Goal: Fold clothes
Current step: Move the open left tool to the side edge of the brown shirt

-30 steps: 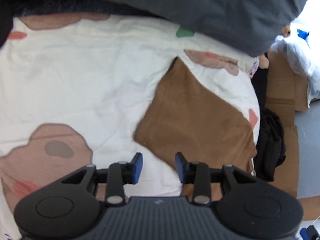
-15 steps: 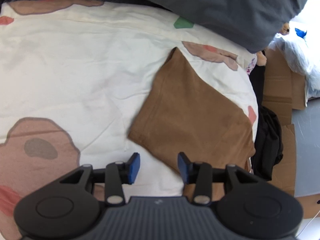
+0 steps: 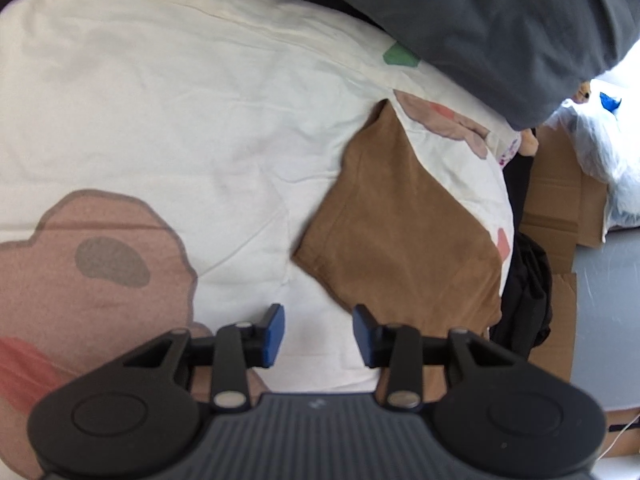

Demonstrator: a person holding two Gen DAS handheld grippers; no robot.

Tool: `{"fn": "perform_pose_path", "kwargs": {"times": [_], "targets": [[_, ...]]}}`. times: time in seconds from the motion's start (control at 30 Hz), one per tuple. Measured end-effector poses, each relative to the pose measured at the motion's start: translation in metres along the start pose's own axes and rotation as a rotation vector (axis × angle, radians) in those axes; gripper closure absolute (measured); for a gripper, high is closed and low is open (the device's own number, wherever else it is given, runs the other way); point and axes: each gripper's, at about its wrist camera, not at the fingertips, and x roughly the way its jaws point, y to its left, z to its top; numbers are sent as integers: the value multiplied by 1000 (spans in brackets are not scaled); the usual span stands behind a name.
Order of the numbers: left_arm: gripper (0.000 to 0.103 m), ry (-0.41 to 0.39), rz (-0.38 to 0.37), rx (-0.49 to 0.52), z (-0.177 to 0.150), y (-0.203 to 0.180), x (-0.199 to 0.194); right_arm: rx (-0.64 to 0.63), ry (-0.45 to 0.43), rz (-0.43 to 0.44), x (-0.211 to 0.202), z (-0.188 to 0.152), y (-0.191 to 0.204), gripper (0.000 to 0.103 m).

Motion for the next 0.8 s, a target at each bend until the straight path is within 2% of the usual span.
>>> {"fn": "perform_pose_path", "kwargs": {"times": [0.17,0.4,0.63,0.8], "targets": [[62,-7,-14,-13,4,4,-2,9,18,37,4,-3,-1,34],[61,1,-52,-36,8,13,-1,-40,32,63,15,-15,4,34],[62,-23,-157,-74,19,14,-2,-53,53,81,24,-17,14,34],[62,-24,-138,-100,18,13,5,-69,53,109,25,-18,22,34]]}}
